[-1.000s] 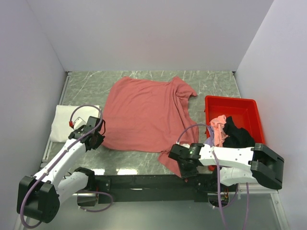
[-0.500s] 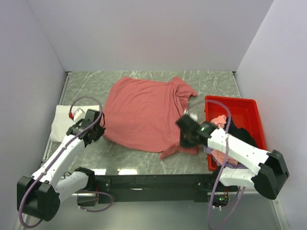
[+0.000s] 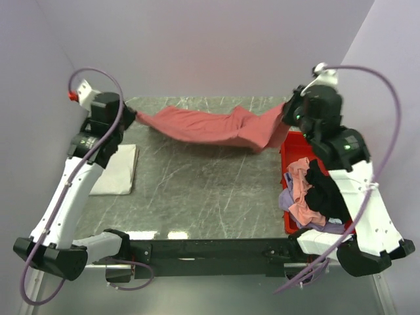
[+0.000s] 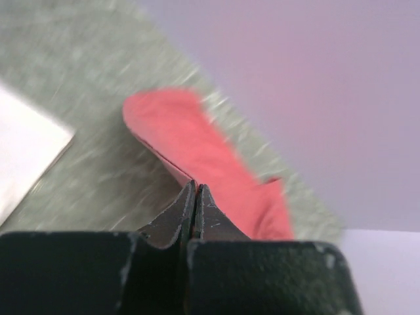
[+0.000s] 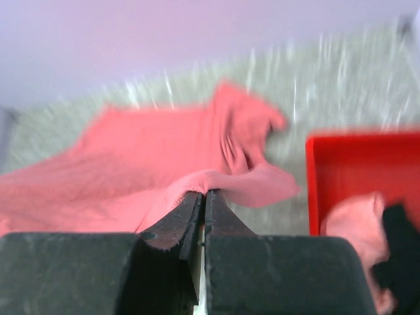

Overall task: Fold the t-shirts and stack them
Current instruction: Flatten the tshirt out, then fold the tshirt

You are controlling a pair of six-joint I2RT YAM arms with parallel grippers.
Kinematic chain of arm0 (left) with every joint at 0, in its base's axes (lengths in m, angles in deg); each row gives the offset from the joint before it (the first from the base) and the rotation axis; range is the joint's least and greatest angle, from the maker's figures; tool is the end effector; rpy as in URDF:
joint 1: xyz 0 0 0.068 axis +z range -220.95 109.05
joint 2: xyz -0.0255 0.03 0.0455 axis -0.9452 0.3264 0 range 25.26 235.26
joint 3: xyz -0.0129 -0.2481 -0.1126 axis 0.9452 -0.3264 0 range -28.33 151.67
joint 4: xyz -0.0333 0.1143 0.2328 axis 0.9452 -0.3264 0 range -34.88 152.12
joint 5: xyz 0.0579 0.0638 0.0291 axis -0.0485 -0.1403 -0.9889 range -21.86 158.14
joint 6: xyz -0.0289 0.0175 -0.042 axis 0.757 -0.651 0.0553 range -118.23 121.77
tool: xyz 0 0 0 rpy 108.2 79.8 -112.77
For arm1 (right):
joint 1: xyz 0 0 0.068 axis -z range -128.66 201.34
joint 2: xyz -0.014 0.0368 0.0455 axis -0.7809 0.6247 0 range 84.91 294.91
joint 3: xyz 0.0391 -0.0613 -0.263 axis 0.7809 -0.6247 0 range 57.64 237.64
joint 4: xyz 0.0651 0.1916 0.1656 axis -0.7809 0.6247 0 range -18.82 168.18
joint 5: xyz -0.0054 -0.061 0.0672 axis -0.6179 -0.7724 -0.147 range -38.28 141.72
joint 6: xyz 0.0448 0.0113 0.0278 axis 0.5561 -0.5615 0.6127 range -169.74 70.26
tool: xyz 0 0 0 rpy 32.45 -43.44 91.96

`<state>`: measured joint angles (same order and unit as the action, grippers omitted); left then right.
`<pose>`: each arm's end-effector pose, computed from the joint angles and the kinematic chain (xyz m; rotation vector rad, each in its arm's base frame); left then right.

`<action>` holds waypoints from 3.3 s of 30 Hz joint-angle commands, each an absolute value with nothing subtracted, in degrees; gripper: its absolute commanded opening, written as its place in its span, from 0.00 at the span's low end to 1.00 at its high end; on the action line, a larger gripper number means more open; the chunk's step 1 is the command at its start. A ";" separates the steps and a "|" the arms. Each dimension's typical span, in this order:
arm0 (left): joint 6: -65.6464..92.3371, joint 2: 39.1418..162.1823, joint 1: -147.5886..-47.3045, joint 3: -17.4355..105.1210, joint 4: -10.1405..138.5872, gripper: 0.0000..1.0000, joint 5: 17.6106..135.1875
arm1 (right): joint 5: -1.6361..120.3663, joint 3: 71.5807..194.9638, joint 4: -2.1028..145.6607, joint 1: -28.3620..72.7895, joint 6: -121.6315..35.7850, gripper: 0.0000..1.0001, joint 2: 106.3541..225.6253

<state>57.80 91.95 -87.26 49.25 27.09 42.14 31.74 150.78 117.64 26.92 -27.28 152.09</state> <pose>0.2363 -0.0529 0.4178 -0.9341 1.7305 -0.3810 0.1983 0.0768 0.4805 0.1995 1.9016 0.2171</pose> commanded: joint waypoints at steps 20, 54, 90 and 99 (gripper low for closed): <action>38.24 81.25 -87.03 91.64 31.27 0.01 52.13 | 47.05 187.89 107.22 27.70 -52.20 0.00 139.50; 41.32 110.92 -79.83 52.18 46.55 0.01 40.52 | 42.66 151.24 82.35 34.72 -56.07 0.00 169.26; 38.85 138.03 -72.35 56.59 56.76 0.00 55.66 | 47.24 159.51 92.98 37.81 -48.26 0.00 197.24; 40.61 129.76 -72.44 47.00 55.97 0.00 53.91 | 46.19 146.33 96.93 37.02 -45.70 0.00 185.64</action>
